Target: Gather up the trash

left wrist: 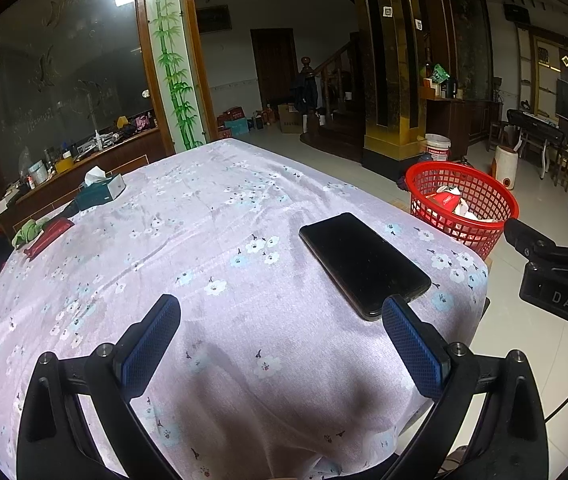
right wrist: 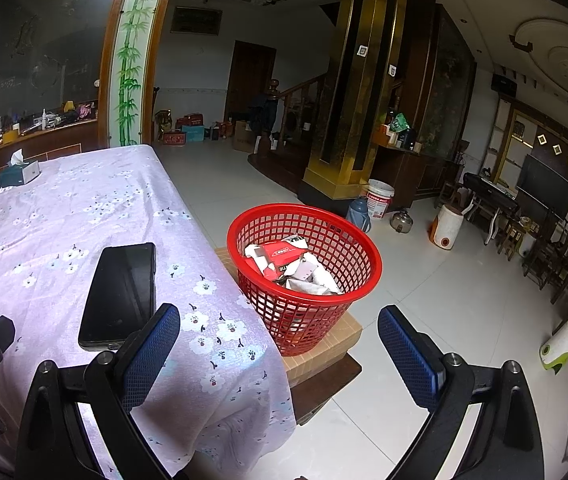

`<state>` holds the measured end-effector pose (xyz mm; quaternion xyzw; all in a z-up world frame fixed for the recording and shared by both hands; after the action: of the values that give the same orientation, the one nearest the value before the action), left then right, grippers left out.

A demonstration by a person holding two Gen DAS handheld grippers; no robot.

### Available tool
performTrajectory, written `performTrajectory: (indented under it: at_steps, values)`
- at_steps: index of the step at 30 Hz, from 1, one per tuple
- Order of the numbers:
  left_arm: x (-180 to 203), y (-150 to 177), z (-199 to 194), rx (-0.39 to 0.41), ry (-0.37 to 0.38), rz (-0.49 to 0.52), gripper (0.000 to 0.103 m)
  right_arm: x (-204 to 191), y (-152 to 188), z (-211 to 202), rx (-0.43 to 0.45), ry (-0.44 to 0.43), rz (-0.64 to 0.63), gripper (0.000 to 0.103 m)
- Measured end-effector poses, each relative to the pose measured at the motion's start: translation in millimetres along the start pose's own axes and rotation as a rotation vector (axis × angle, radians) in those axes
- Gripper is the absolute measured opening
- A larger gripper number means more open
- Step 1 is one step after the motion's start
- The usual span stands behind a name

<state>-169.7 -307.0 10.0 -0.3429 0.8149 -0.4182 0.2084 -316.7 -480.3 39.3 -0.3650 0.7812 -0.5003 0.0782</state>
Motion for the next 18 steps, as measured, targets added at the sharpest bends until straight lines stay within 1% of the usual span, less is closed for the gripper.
performTrajectory:
  at_steps: [7,18]
  values:
    - [-1.5,-0.5,0.3,-0.002,0.003,-0.004,0.100,-2.2,-0.1,-0.2,-0.002,-0.003,-0.002,0.100]
    - [3.2,7.5,-1.2,-0.003,0.005,-0.010,0.100,-7.0,0.3,-5.3,0.004,-0.008,-0.009,0.101]
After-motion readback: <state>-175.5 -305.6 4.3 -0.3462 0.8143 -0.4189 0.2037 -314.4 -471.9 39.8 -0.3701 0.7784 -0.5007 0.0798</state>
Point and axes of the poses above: each gripper's, at about its wrist camera, not at the fingertips, and z roughly the way its jaws point, x to its right, y to its underside, the point moved 9 cm from there along z, roughly the way its jaws point, and after that the axes turned 9 degrees about y, right-handed, at the moved point
